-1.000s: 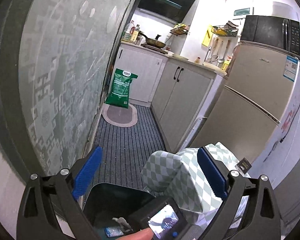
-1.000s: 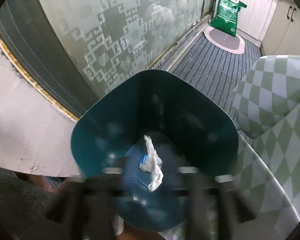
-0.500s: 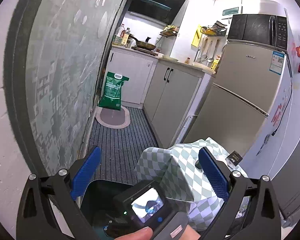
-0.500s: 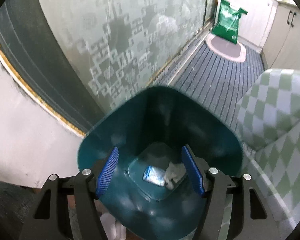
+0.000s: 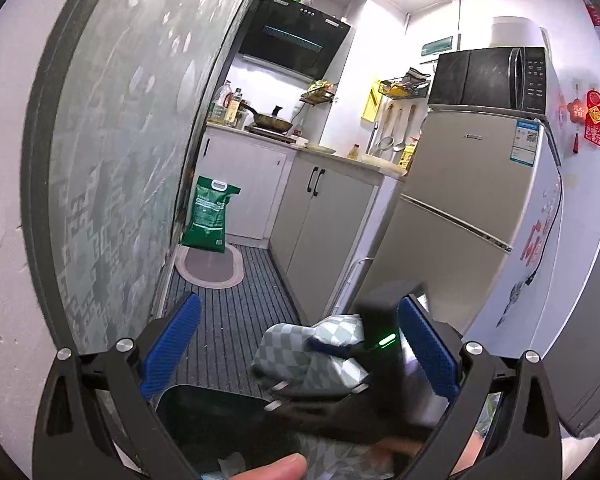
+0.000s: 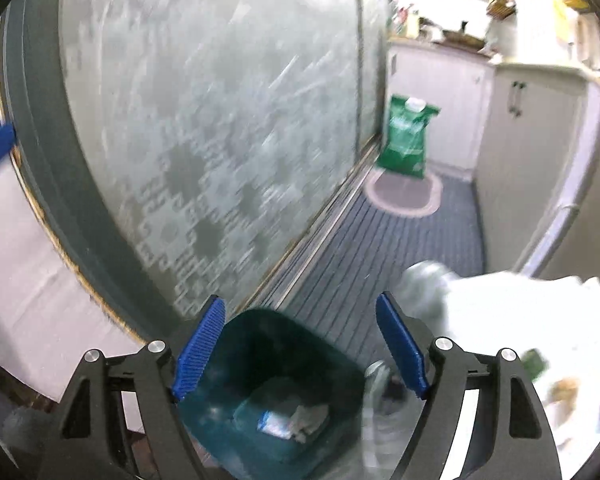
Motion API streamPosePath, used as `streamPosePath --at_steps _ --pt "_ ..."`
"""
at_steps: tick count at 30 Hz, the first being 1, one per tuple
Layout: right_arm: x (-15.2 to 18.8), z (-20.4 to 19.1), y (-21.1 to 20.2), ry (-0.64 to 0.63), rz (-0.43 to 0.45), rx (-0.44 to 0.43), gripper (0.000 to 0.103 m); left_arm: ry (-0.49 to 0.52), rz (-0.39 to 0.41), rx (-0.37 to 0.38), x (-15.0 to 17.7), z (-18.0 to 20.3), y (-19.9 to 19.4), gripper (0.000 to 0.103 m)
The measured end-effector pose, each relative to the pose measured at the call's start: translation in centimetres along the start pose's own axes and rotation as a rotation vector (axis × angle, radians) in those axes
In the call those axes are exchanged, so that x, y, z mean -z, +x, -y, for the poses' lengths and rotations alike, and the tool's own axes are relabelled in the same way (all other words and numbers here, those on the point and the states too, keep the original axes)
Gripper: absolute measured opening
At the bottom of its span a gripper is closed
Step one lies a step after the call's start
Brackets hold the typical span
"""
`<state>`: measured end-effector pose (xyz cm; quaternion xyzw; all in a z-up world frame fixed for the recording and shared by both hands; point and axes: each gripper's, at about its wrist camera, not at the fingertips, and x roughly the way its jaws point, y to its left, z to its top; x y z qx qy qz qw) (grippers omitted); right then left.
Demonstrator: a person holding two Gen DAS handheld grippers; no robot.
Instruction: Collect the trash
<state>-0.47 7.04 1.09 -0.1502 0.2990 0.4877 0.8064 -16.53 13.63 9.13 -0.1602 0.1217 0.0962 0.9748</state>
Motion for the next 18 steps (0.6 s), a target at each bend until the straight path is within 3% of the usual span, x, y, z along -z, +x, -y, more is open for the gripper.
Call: streamPosePath --at_steps 8,15,18 --pt "-0.8 9.2 -7.0 0.128 0.115 0.131 0.079 0.024 -0.038 0.017 0.6 2.5 3.0 0.100" --pt "1.1 15.6 -12.0 0.220 0.175 0.220 0.079 0.066 -0.105 0.045 1.8 5.7 7.3 0.100" --pt "2.2 17.3 -13.9 0.246 0.189 0.242 0.079 0.084 -0.144 0.051 2.5 7.1 9.5 0.094"
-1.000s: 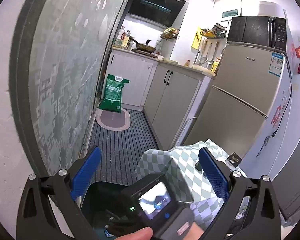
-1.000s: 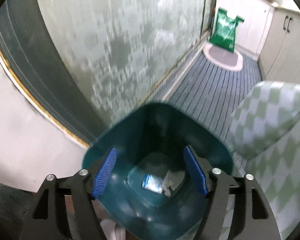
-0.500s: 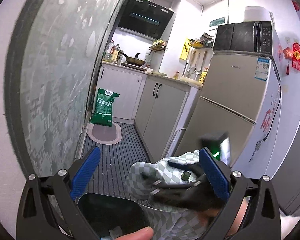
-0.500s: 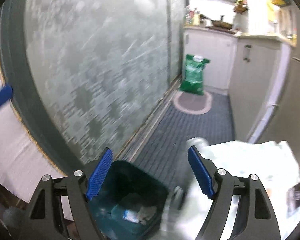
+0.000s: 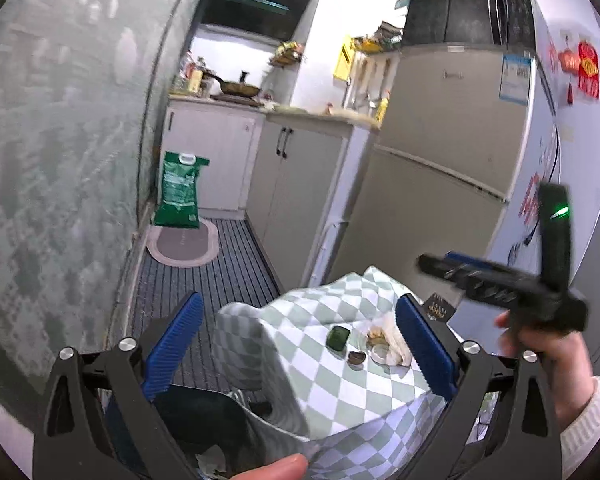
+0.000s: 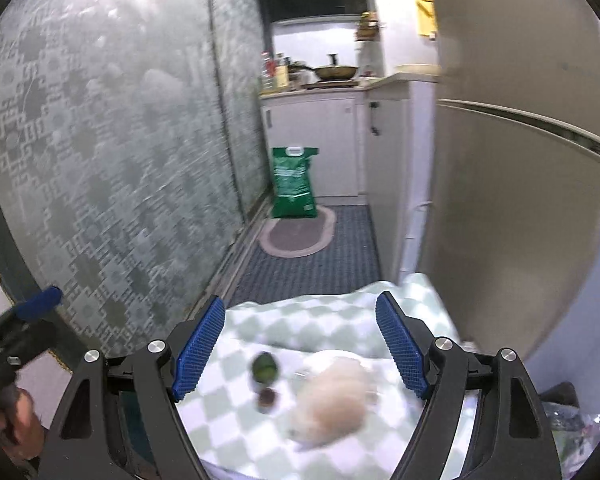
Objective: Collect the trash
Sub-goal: 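Grasp the green lime with the left gripper while the right grasps the black tissue pack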
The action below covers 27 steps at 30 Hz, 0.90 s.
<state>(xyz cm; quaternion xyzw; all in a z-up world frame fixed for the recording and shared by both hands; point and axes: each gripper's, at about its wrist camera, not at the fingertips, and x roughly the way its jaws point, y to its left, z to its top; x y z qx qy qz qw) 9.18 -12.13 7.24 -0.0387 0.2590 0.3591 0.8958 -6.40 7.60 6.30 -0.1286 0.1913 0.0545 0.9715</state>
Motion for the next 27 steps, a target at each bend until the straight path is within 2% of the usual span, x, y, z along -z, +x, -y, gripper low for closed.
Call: streamPosePath --at_steps 1,3,5,7,10,14,16,27 --pt "0.1 0.9 -0.4 0.010 0.001 0.010 0.079 0.006 -0.018 0.005 0.2 0.4 0.8 0.085" --pt "0.5 2.4 -1.1 0.028 0.004 0.025 0.079 0.034 -0.068 -0.003 0.7 1.4 3.2 0.077" --pt "0.9 3.9 -1.6 0.045 0.000 0.040 0.079 0.062 -0.098 -0.013 1.1 2.1 4.9 0.073" --pt "1.4 5.6 -2.2 0.065 -0.004 0.052 0.079 0.092 -0.140 -0.017 1.7 2.8 6.9 0.061" --pt "1.8 7.4 -3.1 0.092 -0.009 0.062 0.079 0.134 -0.191 -0.017 2.5 3.7 9.2 0.055" --pt "2.3 9.2 -4.3 0.118 0.001 0.068 0.079 0.150 -0.249 0.011 3.6 4.4 11.8 0.050" --pt "2.4 9.8 -4.7 0.129 0.004 0.067 0.079 0.143 -0.280 0.025 4.0 4.4 13.2 0.044" --pt "3.1 11.7 -5.7 0.161 -0.001 0.060 0.079 0.107 -0.341 0.047 4.6 4.3 16.5 0.042"
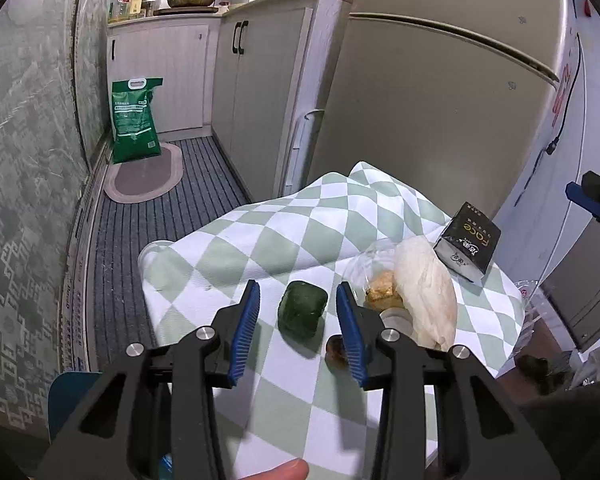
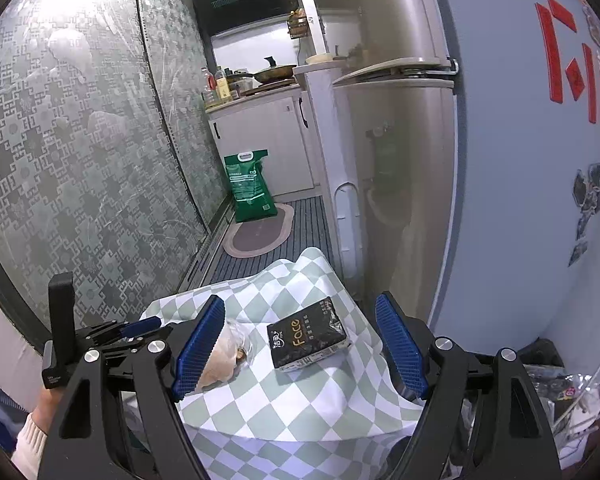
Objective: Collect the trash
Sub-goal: 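Grasp the green lime with the left gripper while the right grasps the black tissue pack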
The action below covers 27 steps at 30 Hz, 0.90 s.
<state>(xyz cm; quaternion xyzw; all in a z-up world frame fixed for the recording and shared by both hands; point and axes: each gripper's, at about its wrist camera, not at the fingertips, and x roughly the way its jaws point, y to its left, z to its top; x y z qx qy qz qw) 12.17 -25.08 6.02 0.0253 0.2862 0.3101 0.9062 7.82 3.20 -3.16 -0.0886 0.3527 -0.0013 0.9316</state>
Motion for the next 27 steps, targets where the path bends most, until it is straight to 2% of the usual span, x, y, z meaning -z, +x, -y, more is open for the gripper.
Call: streamPosePath --at_steps 2,3,6,12,15,18,20,22,27 --pt "0.1 0.2 -0.1 0.005 0.000 -0.003 0.079 -0.001 -0.010 -0.002 0.0 0.1 0.5 0.038" --pt "0.1 0.2 0.0 0.007 -0.003 -0.006 0.079 0.000 -0.019 -0.004 0.0 0.2 0.8 0.033" --pt "0.4 0.5 -0.1 0.006 -0.013 -0.010 0.079 0.011 -0.035 -0.005 0.2 0.6 1.4 0.028" --pt "0.5 0.3 0.3 -0.012 -0.031 0.000 0.079 -0.007 -0.028 0.006 0.3 0.3 1.1 0.025" --pt "0.7 -0.1 1.2 -0.044 -0.054 0.031 0.079 -0.023 -0.018 0.008 0.3 0.0 0.7 0.024" --pt "1.6 -1.3 3.3 -0.134 -0.132 0.026 0.081 -0.052 0.000 0.033 0.3 -0.4 0.0 0.024" --pt "2.3 -2.2 4.4 -0.209 -0.154 0.052 0.089 -0.071 0.018 0.046 0.2 -0.9 -0.7 0.024" --pt "2.9 -2.9 5.3 -0.269 -0.165 0.073 0.091 -0.087 0.035 0.051 0.1 -1.2 -1.3 0.024" --pt "3.4 -2.8 7.3 -0.307 -0.189 0.095 0.093 -0.145 0.075 0.087 -0.1 -2.3 -2.8 0.024"
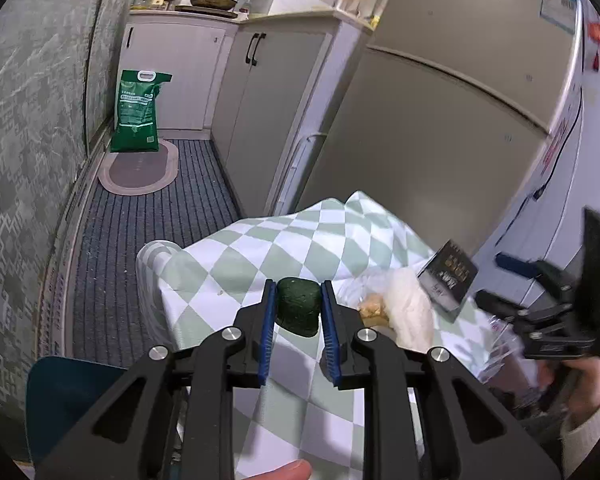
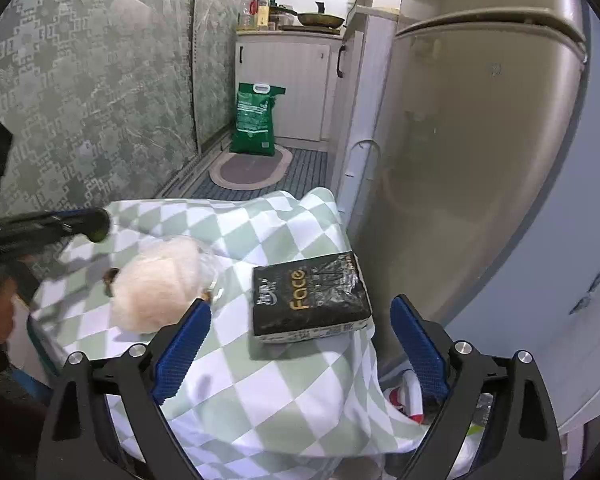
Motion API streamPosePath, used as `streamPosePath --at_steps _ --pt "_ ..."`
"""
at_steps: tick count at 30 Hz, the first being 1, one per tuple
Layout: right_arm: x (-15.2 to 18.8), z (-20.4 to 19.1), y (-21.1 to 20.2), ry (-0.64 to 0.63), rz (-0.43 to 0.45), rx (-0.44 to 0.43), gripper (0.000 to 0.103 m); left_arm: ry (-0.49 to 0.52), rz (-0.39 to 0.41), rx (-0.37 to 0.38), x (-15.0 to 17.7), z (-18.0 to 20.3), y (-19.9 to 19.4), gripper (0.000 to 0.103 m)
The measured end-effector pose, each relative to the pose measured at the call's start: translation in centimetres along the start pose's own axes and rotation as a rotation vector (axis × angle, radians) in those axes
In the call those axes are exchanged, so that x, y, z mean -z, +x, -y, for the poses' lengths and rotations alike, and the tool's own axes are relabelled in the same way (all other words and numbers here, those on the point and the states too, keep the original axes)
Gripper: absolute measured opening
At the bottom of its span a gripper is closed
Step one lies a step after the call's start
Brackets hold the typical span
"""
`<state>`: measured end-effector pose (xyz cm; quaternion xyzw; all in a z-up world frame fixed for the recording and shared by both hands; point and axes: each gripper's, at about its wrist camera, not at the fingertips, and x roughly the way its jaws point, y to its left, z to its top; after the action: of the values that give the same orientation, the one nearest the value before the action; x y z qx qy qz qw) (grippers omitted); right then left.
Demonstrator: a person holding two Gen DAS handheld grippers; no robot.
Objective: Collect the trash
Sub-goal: 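Grasp the green lime with the left gripper while the right grasps the black tissue pack, then lower the lime into the teal bin and open the left gripper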
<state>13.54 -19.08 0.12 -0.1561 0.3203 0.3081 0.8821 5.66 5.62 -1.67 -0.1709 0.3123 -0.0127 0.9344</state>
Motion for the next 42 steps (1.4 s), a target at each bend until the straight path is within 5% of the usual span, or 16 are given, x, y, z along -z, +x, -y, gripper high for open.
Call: streamPosePath --at_steps 11,19,23,27,35,42 --pt "-0.3 -0.1 3.2 -0.127 -0.057 0.047 0.093 -0.123 0.088 0.047 -0.6 -3.5 -3.9 0.024" --pt "-1.0 -0.2 5.0 -0.088 -0.094 0.012 0.093 -0.185 0.121 0.004 -0.4 -6.7 -6.4 0.024" --pt "-1.0 -0.3 5.8 -0.078 -0.129 0.025 0.073 -0.211 0.130 -0.015 0.0 -8.0 -7.4 0.024" --pt "-1.1 -0.2 5.6 -0.062 -0.127 0.042 0.071 -0.235 0.133 -0.033 0.3 -9.2 -8.1 0.024" --pt "-3.4 0.3 2.7 0.011 -0.040 0.039 0.071 -0.279 0.079 -0.103 1.9 -11.4 -8.1 0.024" --pt "-6.1 -3.0 -1.2 -0.010 0.076 -0.036 0.071 -0.289 0.002 -0.182 4.1 -13.5 -7.5 0.024"
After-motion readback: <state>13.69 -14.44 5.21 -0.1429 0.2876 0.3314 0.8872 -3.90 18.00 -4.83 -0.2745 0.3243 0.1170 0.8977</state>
